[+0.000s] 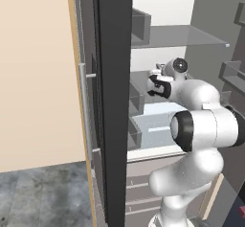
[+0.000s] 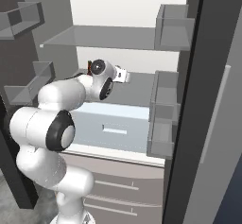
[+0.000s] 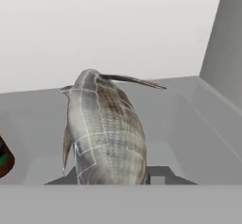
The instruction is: Take the fish out of the fridge, briefly rinse it in the sink, and place it on the tray next to the sink.
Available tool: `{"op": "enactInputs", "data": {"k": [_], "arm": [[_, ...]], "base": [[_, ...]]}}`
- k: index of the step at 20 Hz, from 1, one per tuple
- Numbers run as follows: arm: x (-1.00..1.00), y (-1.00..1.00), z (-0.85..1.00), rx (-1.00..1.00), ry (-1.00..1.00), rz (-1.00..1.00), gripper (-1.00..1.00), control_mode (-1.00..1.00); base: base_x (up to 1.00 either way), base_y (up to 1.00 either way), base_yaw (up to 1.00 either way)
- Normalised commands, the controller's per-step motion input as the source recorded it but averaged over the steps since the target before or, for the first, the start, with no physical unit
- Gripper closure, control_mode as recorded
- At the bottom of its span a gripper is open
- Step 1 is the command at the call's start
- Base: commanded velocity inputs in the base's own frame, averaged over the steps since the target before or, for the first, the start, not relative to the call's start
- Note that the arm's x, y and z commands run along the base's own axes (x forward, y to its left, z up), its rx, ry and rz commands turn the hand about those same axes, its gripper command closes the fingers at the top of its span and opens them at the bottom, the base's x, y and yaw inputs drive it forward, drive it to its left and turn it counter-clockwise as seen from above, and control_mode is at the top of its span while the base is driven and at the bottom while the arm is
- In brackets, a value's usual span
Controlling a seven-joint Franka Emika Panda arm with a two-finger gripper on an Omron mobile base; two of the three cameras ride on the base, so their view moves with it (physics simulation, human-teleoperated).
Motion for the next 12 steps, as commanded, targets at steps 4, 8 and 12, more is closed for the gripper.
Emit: {"op": "enactInputs", "data": {"k": [4, 8, 12], "arm": [[-1.0, 0.29, 0.81, 0.06, 0.12, -0.13, 1.0, -1.0], [-1.0, 0.28, 0.74, 0.08, 0.21, -0.11, 1.0, -1.0], [-1.0, 0.23, 0.15, 0.04, 0.18, -0.01, 1.0, -1.0]], "base": [[0.0, 0.0, 0.0], [0.0, 0.0, 0.0], [0.0, 0.0, 0.0]]}}
